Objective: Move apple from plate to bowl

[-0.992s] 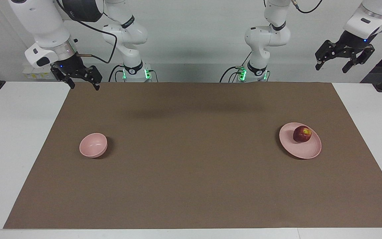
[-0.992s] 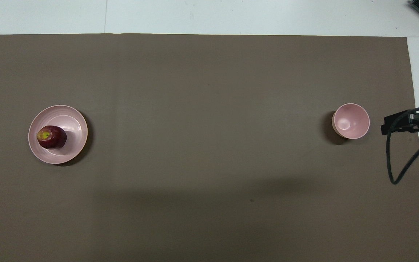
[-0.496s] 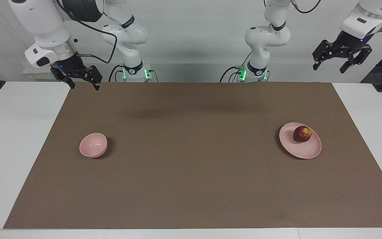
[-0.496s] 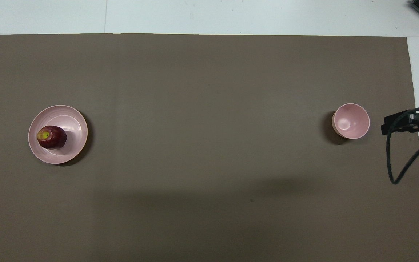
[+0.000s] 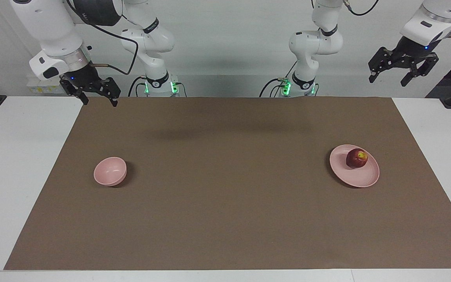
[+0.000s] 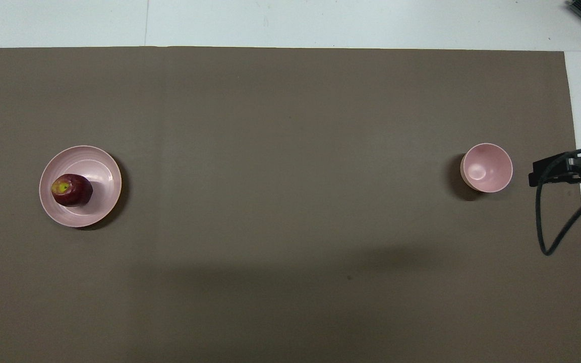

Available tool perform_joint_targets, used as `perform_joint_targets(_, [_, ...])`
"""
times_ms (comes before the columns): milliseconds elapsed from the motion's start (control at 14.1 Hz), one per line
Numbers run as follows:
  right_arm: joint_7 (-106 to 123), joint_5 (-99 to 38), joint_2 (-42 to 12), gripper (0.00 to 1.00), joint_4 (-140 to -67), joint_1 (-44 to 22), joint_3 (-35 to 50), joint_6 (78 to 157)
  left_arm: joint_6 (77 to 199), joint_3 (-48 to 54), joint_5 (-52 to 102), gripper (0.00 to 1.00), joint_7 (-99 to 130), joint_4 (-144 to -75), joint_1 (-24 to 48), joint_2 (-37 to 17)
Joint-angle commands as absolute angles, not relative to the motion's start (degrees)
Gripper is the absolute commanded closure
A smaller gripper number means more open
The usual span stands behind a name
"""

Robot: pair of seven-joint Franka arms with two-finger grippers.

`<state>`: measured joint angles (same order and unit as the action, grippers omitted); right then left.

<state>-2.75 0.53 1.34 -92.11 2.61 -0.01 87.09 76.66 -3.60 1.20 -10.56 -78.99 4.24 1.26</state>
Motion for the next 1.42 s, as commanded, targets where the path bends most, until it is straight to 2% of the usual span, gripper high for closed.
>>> perform_joint_targets(0, [-3.3,-0.8,0.8,0.00,-91.1,2.9,0.2,86.4,76.3,-4.0,0.9,0.00,-10.5,-78.9,4.9,1.8])
perform_joint_targets(638, [-3.3,-0.8,0.8,0.00,-91.1,2.9,0.2,86.4,79.1,-3.9,0.9,0.00,-10.9,-81.6,4.4,3.1])
perform_joint_targets(850, [-3.3,-0.8,0.8,0.00,-91.1,2.9,0.2,86.4,83.6,-4.0,1.0,0.00,-10.9,-86.1,4.3,5.2])
perform_joint_targets(1346, [-3.3,-0.8,0.8,0.00,-91.1,2.9,0.2,86.4,92.3,-4.7,3.5,0.00,-16.5,-95.5,1.3,5.4])
